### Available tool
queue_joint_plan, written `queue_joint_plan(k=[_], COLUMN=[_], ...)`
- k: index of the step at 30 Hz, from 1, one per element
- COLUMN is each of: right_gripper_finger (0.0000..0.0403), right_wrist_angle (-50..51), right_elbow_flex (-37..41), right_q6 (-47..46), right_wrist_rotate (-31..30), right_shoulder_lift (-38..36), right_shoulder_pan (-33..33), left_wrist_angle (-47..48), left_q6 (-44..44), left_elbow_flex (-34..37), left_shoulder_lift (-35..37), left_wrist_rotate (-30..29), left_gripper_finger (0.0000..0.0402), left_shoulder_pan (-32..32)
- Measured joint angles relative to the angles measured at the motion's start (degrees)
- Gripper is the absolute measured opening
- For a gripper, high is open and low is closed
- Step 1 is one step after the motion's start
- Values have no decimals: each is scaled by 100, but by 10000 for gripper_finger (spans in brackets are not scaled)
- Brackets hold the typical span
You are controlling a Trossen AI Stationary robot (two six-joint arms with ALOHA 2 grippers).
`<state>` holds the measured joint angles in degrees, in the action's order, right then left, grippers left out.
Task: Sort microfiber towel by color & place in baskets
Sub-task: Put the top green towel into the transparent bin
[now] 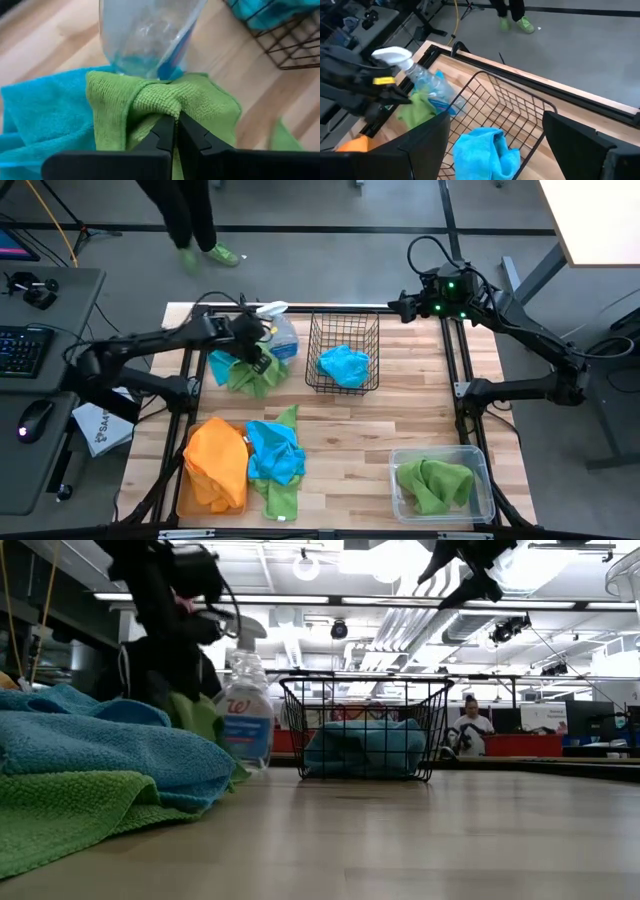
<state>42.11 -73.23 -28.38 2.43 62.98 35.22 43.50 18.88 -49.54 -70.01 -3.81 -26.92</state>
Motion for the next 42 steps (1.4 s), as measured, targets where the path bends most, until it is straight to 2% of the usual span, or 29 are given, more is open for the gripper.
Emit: queue_joint_plan(k=[7,13,19,31,36,42], right_gripper_finger=[314,314,314,314,314,314], right_wrist_angle=[0,2,-2,-7,-7,-11], right_elbow_flex=[1,2,2,2,0,2], right_q6=[175,337,369,444,444,516], right_wrist_rotate=[109,108,108,108,108,106], right_shoulder_lift=[-3,-4,-4,-4,-4,-4], right_shoulder_pan=[0,0,0,0,0,0], left_wrist_angle=[45,196,775,1068,1413,1907], left_q6=[281,595,701,546,458,506], left_elbow_flex=[7,7,7,7,11,11], left_shoulder_lift=[-843,-657,-464,-1021,-1072,-683], left_wrist_rotate=[140,192,145,191,570,871], left_gripper_finger=[0,0,0,0,0,0], left_shoulder_pan=[55,390,641,630,742,1030])
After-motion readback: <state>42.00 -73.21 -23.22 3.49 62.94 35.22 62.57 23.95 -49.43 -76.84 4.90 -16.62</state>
